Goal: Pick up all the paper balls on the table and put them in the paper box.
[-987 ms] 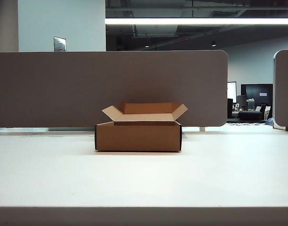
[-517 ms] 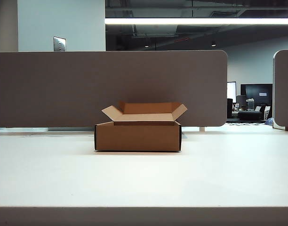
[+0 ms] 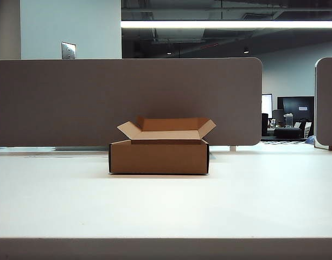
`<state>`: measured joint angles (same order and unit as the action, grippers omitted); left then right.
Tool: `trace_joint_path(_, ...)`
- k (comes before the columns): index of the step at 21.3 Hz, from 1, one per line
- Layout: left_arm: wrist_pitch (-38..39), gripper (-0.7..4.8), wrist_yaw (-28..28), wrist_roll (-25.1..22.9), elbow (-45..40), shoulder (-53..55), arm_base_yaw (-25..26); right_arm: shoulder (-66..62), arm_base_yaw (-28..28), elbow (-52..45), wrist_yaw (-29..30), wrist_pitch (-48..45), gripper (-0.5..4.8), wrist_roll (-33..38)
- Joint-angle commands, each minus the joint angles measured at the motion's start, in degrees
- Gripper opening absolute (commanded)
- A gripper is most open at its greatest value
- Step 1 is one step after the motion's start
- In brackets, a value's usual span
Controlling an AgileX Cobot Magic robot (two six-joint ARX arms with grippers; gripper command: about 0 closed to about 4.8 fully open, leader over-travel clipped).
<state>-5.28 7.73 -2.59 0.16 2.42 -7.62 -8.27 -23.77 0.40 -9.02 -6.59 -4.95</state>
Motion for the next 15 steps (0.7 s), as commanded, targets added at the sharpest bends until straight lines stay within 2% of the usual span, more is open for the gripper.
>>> trace_joint_path(1, 0.09, -0.05, -0.02, -0.20, 0.20, 0.02, 0.07, 3.85, -0.04, -0.31, -0.09, -0.09, 0.44, 0.26)
trace_joint_path(7, 0.13, -0.05, -0.02, -0.22, 0.20, 0.02, 0.09, 8.50, -0.04, -0.31, -0.07, 0.17, 0.44, 0.26)
trace_joint_path(15, 0.13, -0.05, 0.00, -0.22, 0.20, 0.02, 0.09, 8.35, -0.04, -0.31, -0.09, 0.87, 0.44, 0.26)
